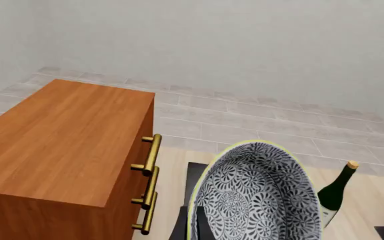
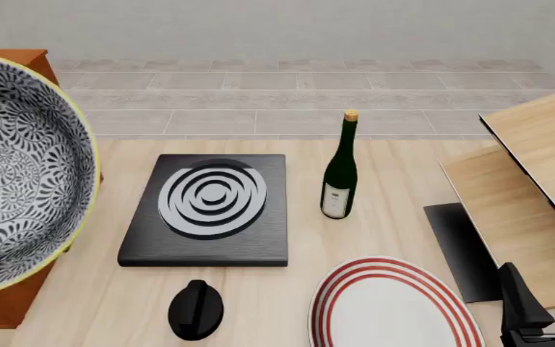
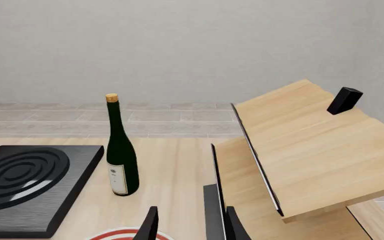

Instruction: Put the bowl on the top of the cabinet.

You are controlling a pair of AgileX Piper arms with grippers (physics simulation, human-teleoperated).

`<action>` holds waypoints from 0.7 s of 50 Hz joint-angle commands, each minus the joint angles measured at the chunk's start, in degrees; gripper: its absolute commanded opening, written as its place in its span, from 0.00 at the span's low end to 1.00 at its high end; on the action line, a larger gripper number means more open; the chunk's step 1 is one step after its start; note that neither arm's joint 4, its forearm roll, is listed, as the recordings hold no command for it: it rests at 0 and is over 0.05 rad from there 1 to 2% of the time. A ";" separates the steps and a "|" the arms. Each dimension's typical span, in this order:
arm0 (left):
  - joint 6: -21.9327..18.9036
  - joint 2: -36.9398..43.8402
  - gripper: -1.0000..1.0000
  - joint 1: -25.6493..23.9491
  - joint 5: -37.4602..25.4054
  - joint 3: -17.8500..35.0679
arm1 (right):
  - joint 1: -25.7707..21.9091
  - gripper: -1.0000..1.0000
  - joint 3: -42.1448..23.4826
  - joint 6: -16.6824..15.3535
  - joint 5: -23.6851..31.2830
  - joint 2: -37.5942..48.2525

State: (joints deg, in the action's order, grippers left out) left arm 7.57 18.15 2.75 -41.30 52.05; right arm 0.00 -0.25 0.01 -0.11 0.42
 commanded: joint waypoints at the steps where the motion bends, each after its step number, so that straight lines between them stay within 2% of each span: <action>1: 2.83 1.58 0.00 4.58 2.34 2.59 | 0.00 1.00 0.00 -0.01 0.00 0.00; 15: 7.48 4.52 0.00 10.33 5.36 5.20 | 0.00 1.00 0.00 0.00 0.00 0.00; 17: 9.31 5.95 0.00 12.44 6.18 5.95 | -0.01 1.00 0.00 0.00 0.00 0.01; 20: 9.00 6.33 0.00 13.30 6.95 6.45 | -0.01 1.00 0.00 0.01 0.00 0.00; 24: 10.42 8.36 0.00 15.98 8.66 6.70 | 0.00 1.00 0.00 0.02 0.00 0.00; 25: 11.81 9.43 0.00 17.05 9.05 6.64 | -0.01 1.00 0.00 -0.04 0.00 -0.01; 27: 11.52 9.99 0.00 18.06 9.90 6.98 | 0.01 1.00 0.00 0.01 0.00 0.00; 28: 13.09 11.07 0.00 19.15 10.26 6.82 | 0.01 1.00 0.00 -0.01 0.00 -0.01; 29: 11.07 11.53 0.00 19.76 10.50 7.21 | -0.01 1.00 0.00 0.00 0.00 0.00; 31: 11.37 11.90 0.00 19.91 10.66 6.94 | 0.00 1.00 0.00 0.01 0.00 0.00; 32: 13.88 14.26 0.00 22.64 11.78 6.71 | 0.00 1.00 0.00 -0.01 0.00 0.00; 35: 14.62 15.67 0.00 23.71 12.21 7.00 | 0.00 1.00 0.00 0.00 0.00 0.00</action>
State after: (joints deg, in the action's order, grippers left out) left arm 18.82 28.61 20.53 -32.05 58.13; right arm 0.00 -0.25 0.00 -0.11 0.42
